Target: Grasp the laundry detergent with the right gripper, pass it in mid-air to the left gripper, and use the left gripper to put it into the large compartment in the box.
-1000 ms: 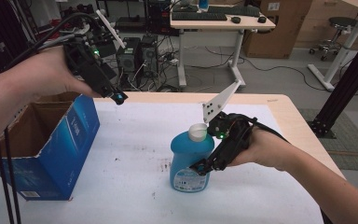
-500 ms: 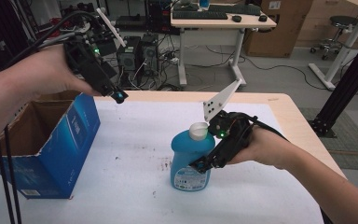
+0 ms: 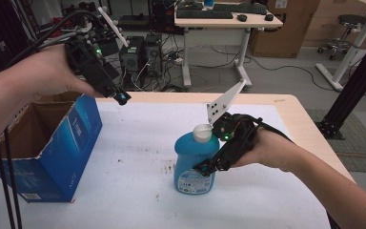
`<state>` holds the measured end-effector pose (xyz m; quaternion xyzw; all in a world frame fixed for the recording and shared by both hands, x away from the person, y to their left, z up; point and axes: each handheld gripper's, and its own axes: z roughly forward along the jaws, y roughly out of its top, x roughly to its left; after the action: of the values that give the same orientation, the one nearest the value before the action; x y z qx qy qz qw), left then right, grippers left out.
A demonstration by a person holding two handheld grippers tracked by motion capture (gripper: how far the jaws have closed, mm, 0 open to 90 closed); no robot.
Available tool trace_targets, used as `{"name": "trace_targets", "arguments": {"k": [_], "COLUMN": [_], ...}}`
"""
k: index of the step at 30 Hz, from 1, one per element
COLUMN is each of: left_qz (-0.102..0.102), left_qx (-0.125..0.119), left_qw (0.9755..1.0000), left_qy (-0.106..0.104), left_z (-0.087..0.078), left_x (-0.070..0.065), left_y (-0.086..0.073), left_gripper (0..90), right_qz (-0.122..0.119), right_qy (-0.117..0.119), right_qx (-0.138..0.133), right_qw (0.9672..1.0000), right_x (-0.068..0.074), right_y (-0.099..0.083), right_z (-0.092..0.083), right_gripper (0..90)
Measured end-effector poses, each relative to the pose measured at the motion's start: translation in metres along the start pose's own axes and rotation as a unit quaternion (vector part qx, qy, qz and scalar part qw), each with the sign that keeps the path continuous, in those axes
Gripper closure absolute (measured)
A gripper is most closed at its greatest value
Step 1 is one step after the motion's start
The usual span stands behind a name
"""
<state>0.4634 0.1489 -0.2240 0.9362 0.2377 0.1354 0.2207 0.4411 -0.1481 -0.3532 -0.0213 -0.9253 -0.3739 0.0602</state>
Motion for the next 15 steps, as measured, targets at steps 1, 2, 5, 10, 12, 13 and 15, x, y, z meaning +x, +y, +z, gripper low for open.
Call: {"name": "trace_targets", "arguments": {"k": [1, 2, 5, 10, 12, 13, 15], "left_qz": [-0.001, -0.001, 0.0, 0.0, 0.002, 0.001, 0.001], "left_qx": [-0.001, -0.001, -0.001, -0.002, -0.002, -0.003, -0.003], "left_qw": [1.0, 1.0, 1.0, 1.0, 1.0, 1.0, 1.0], "left_qy": [-0.001, 0.0, 0.0, -0.002, -0.002, -0.002, -0.003], "left_z": [0.0, -0.0001, -0.0003, -0.0008, -0.0009, -0.001, -0.0015], "left_x": [0.0, -0.0001, 0.0, 0.0, -0.0001, -0.0004, -0.0007], "left_y": [-0.0001, -0.0002, -0.0004, -0.0006, -0.0005, -0.0005, -0.0003], "left_gripper": [17.7, 17.7, 17.7, 17.7, 17.7, 17.7, 17.7], "right_qz": [-0.002, 0.0, -0.004, -0.013, -0.018, -0.021, -0.022], "right_qy": [-0.001, 0.0, 0.004, -0.007, -0.016, -0.019, -0.023], "right_qx": [-0.001, 0.0, -0.001, -0.005, -0.008, -0.011, -0.012], "right_qw": [1.0, 1.0, 1.0, 0.9999, 0.9997, 0.9995, 0.9994], "right_x": [-0.0001, 0.0002, 0.0008, 0.0026, 0.0037, 0.0042, 0.0047], "right_y": [0.0, 0.0, 0.0005, 0.0008, 0.0011, 0.001, 0.0007], "right_z": [0.0003, 0.0005, 0.0015, 0.001, -0.0001, -0.0004, -0.0007], "right_gripper": [34.2, 35.3, 38.1, 40.3, 42.1, 42.6, 43.2]}}
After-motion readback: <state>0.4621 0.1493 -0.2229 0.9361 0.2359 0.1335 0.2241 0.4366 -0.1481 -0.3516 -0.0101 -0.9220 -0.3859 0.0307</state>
